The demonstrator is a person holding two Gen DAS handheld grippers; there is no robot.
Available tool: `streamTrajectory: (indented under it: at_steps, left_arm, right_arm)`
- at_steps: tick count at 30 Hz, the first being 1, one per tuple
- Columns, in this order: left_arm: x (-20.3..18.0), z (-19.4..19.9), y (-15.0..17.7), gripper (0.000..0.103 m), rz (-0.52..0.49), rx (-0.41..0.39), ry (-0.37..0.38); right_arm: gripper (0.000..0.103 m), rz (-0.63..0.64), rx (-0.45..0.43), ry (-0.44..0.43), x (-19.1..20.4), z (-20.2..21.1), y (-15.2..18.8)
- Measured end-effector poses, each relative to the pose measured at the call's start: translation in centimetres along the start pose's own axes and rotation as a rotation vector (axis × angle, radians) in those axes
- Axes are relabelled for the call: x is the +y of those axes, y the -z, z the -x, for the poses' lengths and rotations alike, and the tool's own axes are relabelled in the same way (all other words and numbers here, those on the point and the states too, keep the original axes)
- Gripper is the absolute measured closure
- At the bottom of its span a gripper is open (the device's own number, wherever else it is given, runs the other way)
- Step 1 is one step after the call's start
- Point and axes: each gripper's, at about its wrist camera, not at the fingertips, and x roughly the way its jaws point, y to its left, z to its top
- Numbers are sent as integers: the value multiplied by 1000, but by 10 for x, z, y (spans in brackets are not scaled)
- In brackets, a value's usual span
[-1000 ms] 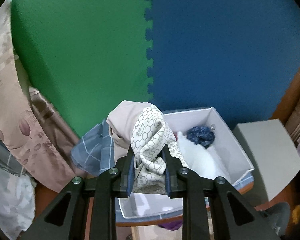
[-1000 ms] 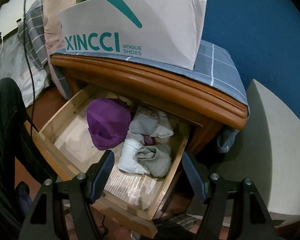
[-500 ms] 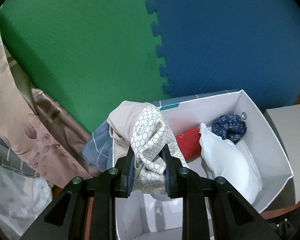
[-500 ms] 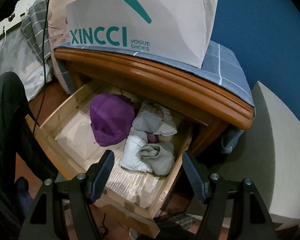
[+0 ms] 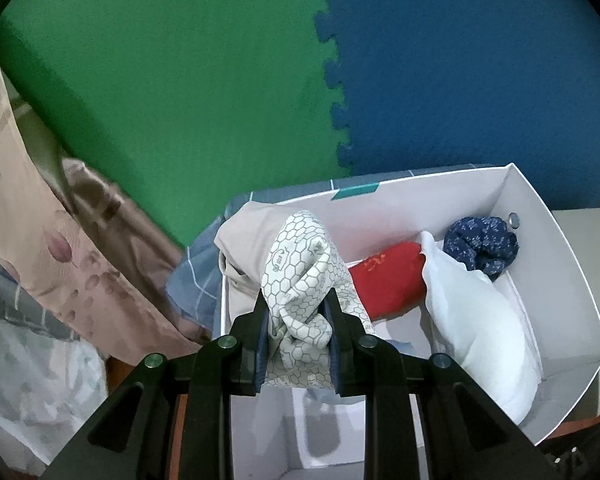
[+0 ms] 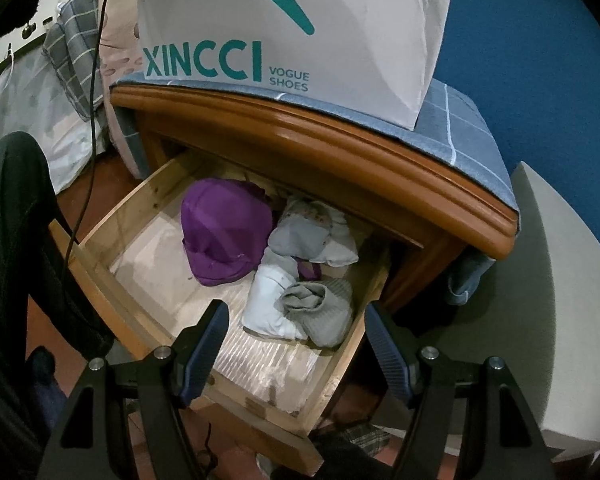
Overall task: Take underwear out of drawer
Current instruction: 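Carry the white hexagon-print underwear with the left gripper over the box, then open the left gripper to drop the underwear into the box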
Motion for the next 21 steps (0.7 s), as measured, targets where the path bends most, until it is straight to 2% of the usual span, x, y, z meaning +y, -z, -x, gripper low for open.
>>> streamTrajectory:
  at_steps: [21]
  left_arm:
    - [0, -21, 1, 79, -15, 55, -20]
  right_arm:
    - [31, 20, 9, -4, 3, -3, 2]
